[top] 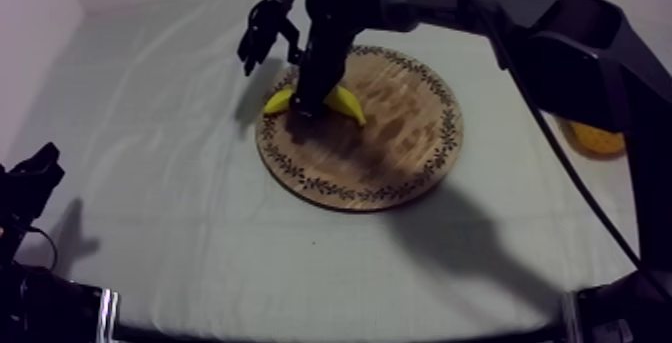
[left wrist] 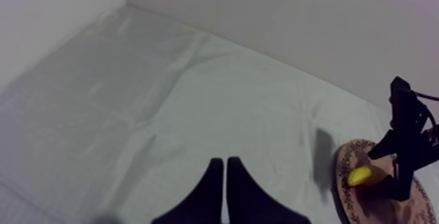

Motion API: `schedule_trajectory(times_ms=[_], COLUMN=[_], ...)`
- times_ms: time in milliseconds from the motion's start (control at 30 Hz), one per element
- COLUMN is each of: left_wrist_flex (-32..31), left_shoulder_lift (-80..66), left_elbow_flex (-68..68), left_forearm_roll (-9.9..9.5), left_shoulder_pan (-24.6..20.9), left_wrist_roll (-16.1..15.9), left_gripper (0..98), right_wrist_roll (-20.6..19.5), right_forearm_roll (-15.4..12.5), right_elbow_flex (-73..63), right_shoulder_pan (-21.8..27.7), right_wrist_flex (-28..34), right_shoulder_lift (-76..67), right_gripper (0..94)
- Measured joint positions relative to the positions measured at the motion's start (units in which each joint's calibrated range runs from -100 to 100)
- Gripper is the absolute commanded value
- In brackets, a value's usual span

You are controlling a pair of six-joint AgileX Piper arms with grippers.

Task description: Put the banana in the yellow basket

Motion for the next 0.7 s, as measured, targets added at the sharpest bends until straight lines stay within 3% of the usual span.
schedule_trajectory(times_ms=[133, 233, 567, 700], left_wrist_flex=[0.0, 0.0, 0.0, 0.0], left_shoulder_lift=[0.0, 0.0, 0.0, 0.0], left_elbow_flex=[0.0, 0.0, 0.0, 0.0], left_forearm_roll=[0.00, 0.00, 0.00, 0.00], left_shoulder_pan=[0.0, 0.0, 0.0, 0.0], left_wrist_roll=[0.0, 0.0, 0.0, 0.0], left_gripper=[0.1, 0.1, 0.1, 0.1], right_wrist_roll=[0.9, 1.5, 2.6, 2.6], right_forearm_roll=[-0.9, -1.2, -1.4, 0.3], right_elbow_flex=[-1.5, -2.0, 3.7, 11.8], right_shoulder_pan=[0.3, 0.3, 0.7, 1.4], right_wrist_flex=[1.1, 1.4, 1.3, -1.6], right_shoulder_lift=[0.6, 0.7, -4.0, -10.9], right_gripper=[33.3, 25.9, 22.3, 23.1])
